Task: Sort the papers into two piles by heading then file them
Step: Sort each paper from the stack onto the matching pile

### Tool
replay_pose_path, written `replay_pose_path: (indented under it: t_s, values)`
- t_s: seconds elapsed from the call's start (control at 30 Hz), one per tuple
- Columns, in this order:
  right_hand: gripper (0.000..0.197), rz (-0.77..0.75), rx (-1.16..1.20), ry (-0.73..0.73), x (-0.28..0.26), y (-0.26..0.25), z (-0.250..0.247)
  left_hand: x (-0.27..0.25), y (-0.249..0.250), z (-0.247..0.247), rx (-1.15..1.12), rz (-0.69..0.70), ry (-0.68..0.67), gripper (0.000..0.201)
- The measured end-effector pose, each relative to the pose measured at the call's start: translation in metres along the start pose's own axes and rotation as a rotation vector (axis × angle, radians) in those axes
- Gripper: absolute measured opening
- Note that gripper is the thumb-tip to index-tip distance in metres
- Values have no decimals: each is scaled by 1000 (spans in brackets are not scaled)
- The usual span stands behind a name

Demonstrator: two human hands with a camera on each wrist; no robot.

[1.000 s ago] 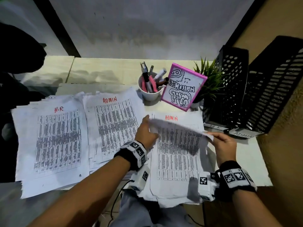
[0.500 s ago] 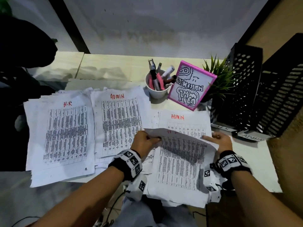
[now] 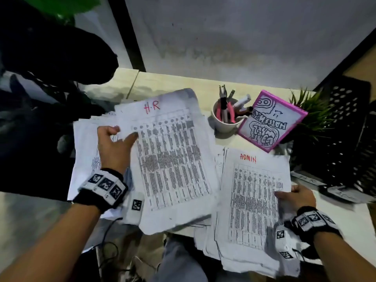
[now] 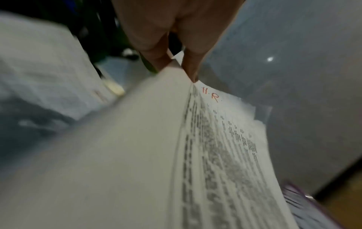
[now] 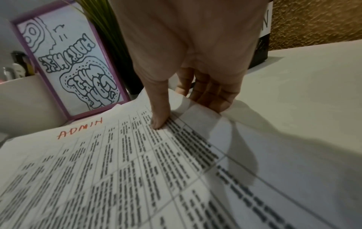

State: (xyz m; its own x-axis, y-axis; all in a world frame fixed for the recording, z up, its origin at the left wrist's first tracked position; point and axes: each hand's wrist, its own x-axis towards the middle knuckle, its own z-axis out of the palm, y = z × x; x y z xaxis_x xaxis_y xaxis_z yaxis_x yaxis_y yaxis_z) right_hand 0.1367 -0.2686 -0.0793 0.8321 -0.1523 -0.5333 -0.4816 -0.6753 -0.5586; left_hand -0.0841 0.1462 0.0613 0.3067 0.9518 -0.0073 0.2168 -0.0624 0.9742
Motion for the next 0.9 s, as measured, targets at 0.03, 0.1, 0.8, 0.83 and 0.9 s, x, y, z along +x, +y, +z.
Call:
replay_pose_path:
  t_s: [0.03,0.1,0.8,0.83,0.9]
  values:
    - [47,3,-5,-3,26,22,4,19,-5,-17,72,2,13,36]
    - [60,28,-30,31,34,29,10,56,-20,-51,268,-11,44,21]
    - [20,-297,-158,208,-33,-13,12,32,-73,-1,681,176,-313,44]
    - [17,-325,-157,202,-33,-11,10,15,-72,17,635,218,-373,42]
    - [18,-378,-150,193,-35,-11,9,-17,-72,46,545,298,-507,40]
